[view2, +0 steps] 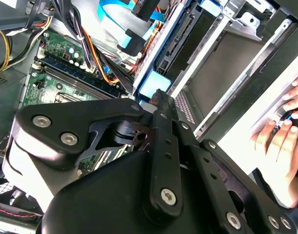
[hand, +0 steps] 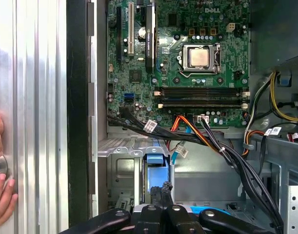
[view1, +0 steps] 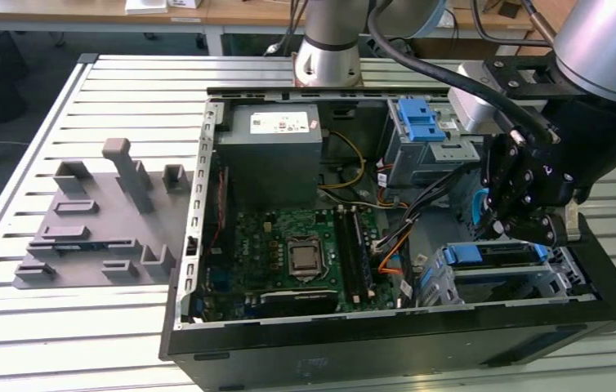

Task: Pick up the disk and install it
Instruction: 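Insert the first disk wire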

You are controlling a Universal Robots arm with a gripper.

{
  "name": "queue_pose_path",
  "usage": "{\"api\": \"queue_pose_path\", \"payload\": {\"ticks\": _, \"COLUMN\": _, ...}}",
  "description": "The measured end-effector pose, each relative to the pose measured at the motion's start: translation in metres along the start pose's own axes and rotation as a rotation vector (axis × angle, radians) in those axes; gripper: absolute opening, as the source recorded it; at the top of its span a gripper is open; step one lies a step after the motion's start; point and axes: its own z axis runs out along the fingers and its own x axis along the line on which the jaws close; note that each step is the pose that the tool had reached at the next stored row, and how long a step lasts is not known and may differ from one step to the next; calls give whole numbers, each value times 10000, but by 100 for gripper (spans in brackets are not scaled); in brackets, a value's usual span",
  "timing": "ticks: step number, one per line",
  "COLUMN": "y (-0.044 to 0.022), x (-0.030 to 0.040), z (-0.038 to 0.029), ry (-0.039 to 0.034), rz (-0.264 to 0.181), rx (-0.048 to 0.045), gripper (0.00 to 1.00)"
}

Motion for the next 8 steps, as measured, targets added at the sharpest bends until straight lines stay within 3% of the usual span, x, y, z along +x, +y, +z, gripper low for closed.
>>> {"api": "queue_pose_path", "payload": {"ticks": 8, "y": -87, "x": -3, "z": 1, "ry": 1, "rz": -1, "rx": -1, "gripper": 11}}
